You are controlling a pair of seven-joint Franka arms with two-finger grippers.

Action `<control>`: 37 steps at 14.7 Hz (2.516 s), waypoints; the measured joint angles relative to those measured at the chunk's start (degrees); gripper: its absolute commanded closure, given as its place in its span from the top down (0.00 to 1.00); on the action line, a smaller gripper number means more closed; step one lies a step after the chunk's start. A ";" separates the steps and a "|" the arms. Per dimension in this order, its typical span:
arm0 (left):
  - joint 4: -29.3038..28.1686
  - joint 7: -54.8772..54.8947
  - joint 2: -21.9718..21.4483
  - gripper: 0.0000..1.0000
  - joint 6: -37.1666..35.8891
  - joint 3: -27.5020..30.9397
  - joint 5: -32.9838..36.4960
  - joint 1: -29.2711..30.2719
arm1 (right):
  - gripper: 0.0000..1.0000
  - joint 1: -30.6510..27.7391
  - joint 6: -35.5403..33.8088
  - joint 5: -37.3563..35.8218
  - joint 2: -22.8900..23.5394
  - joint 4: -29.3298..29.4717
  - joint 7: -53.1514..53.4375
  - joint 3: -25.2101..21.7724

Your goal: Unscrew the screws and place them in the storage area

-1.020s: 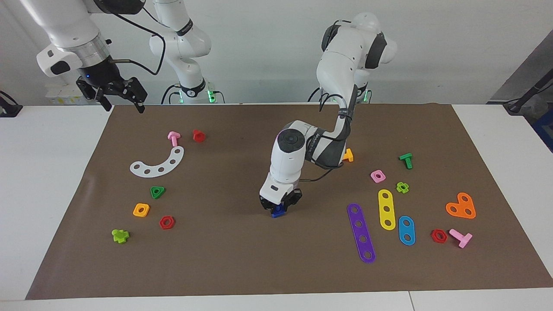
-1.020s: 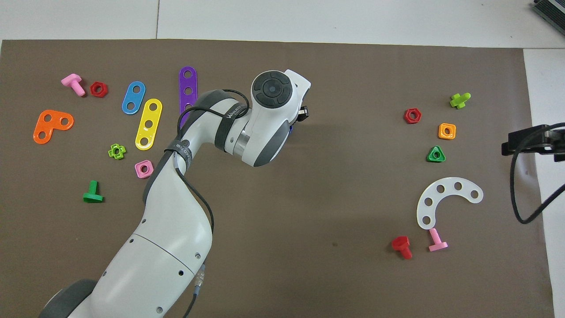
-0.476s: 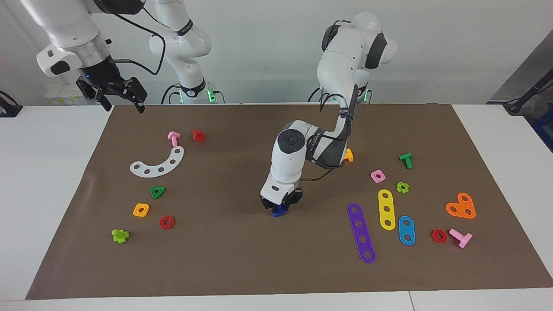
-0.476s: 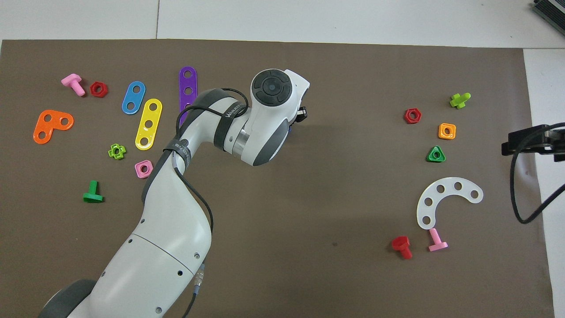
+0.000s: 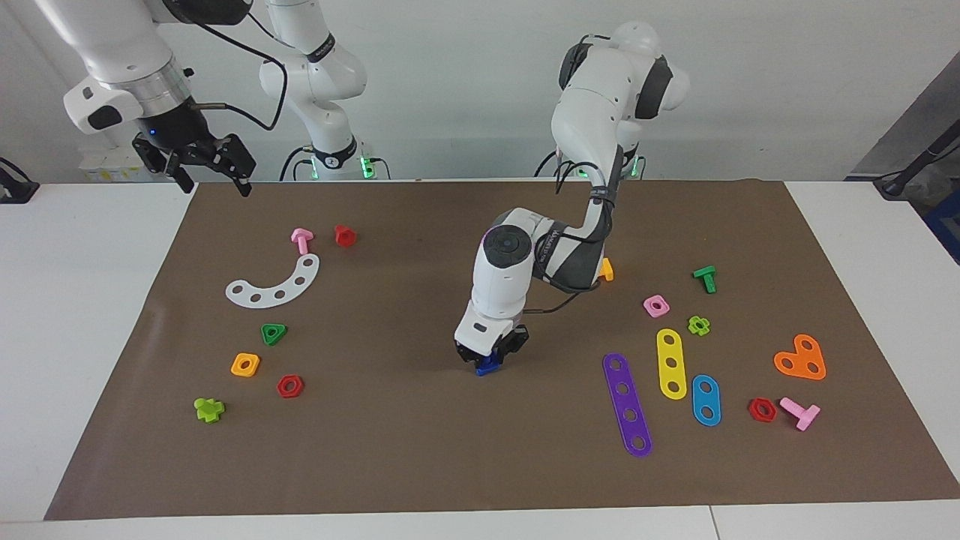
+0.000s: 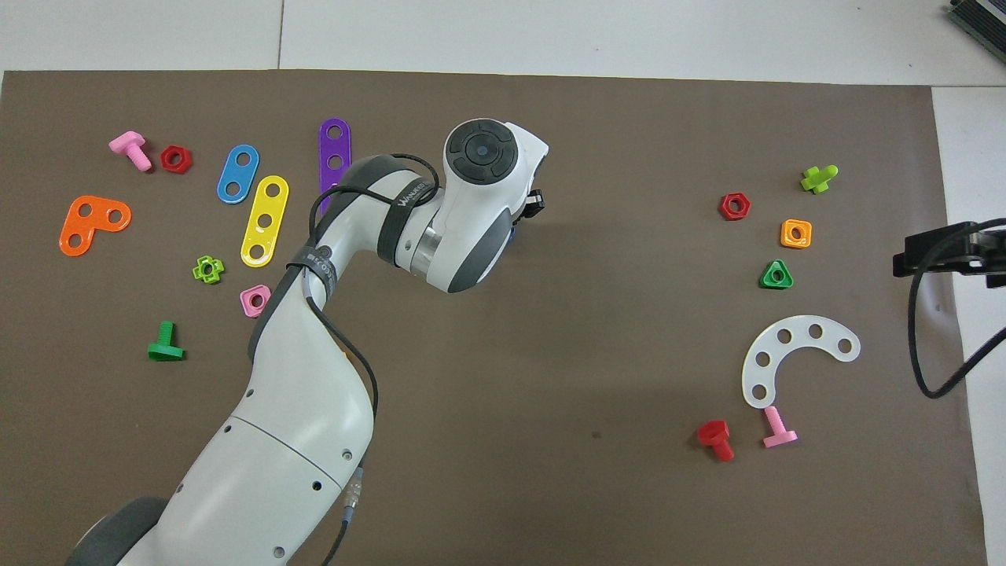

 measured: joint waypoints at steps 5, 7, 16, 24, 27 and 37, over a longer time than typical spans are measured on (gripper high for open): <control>1.80 -0.17 -0.42 0.40 -2.20 0.00 -0.92 0.42 | 1.00 0.00 0.00 0.00 0.00 0.00 0.00 0.00; 1.94 -0.31 -0.98 0.40 -3.03 0.04 -1.25 0.47 | 1.00 0.00 0.00 0.00 0.00 0.00 0.00 0.00; 3.82 1.74 -6.79 0.39 -13.31 0.17 -2.62 8.06 | 1.00 0.00 0.00 0.00 0.00 0.00 0.00 0.00; -13.85 29.97 -20.32 0.39 -15.63 0.75 -3.64 22.26 | 1.00 0.00 0.13 0.00 0.00 0.00 0.00 0.00; -26.73 33.54 -24.61 0.40 -5.58 0.63 -3.77 23.43 | 1.00 1.22 3.16 0.00 0.04 -0.44 0.42 0.05; -46.06 33.76 -31.71 0.95 7.82 -0.16 -3.80 22.54 | 1.00 25.01 31.34 0.10 20.82 1.55 31.83 0.78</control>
